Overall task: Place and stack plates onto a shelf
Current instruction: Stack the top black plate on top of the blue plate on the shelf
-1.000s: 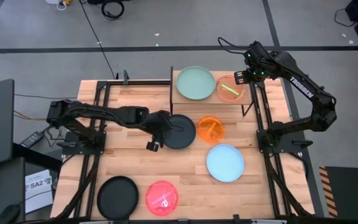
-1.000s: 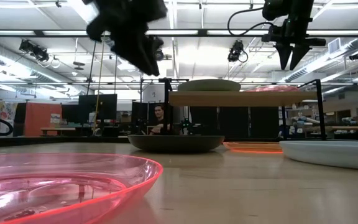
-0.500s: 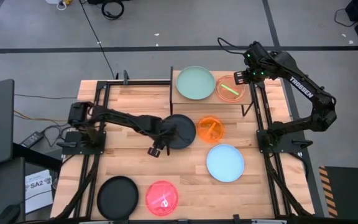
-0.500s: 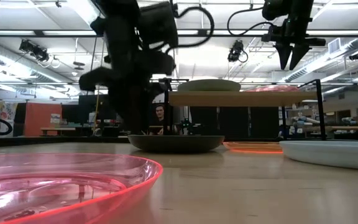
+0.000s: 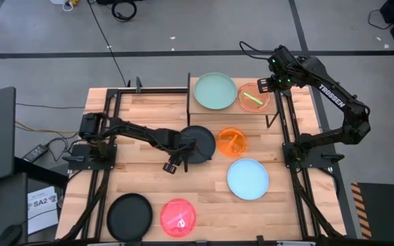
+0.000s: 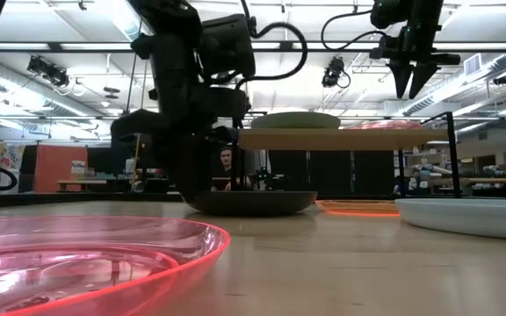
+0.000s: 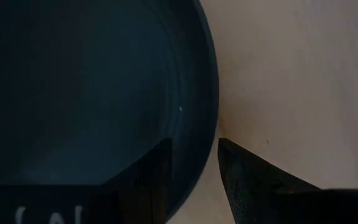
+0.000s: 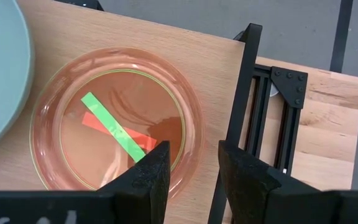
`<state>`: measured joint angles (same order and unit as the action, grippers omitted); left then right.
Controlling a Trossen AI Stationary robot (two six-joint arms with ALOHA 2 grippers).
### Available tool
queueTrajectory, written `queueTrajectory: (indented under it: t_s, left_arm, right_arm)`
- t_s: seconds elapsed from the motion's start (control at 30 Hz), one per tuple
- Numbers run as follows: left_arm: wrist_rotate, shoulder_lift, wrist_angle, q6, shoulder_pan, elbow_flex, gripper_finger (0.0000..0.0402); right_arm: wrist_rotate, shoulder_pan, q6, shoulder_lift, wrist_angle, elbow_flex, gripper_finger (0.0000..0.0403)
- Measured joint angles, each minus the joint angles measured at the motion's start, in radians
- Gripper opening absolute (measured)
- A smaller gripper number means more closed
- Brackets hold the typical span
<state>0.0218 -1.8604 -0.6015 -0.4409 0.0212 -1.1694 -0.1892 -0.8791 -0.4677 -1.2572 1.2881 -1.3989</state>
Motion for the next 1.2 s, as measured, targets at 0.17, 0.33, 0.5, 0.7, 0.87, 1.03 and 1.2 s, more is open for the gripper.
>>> queueTrajectory:
  t_s: [0.17, 0.33, 0.5, 0.7, 0.87, 1.03, 1.2]
  left_arm:
    - [0.014, -0.039, 0.022, 0.004, 0.000, -0.001, 0.0137]
    - [0.025, -0.050, 0.019, 0.003, 0.000, -0.003, 0.0125]
    - [0.032, -0.047, 0.027, 0.003, 0.000, -0.002, 0.0092]
    - [0.064, -0.044, 0.026, -0.001, 0.008, -0.003, 0.0057]
    - [0.081, -0.025, 0.019, -0.003, 0.027, -0.006, 0.0042]
    - [0.113, 0.027, 0.007, 0.001, 0.049, -0.003, 0.0030]
    - [0.114, 0.086, 0.000, 0.007, 0.057, -0.003, 0.0017]
  right_arm:
    - [0.000, 0.001, 0.000, 0.000, 0.000, 0.000, 0.0142]
    - [-0.001, 0.003, 0.000, 0.000, 0.000, 0.000, 0.0141]
    - [-0.001, 0.005, 0.000, 0.000, 0.000, 0.000, 0.0142]
    - [-0.001, 0.005, 0.000, 0.000, 0.000, 0.000, 0.0142]
    - [-0.001, 0.005, 0.000, 0.000, 0.000, 0.000, 0.0142]
    - [-0.004, 0.006, 0.000, 0.000, 0.000, 0.000, 0.0142]
    - [-0.004, 0.015, 0.000, 0.000, 0.000, 0.000, 0.0141]
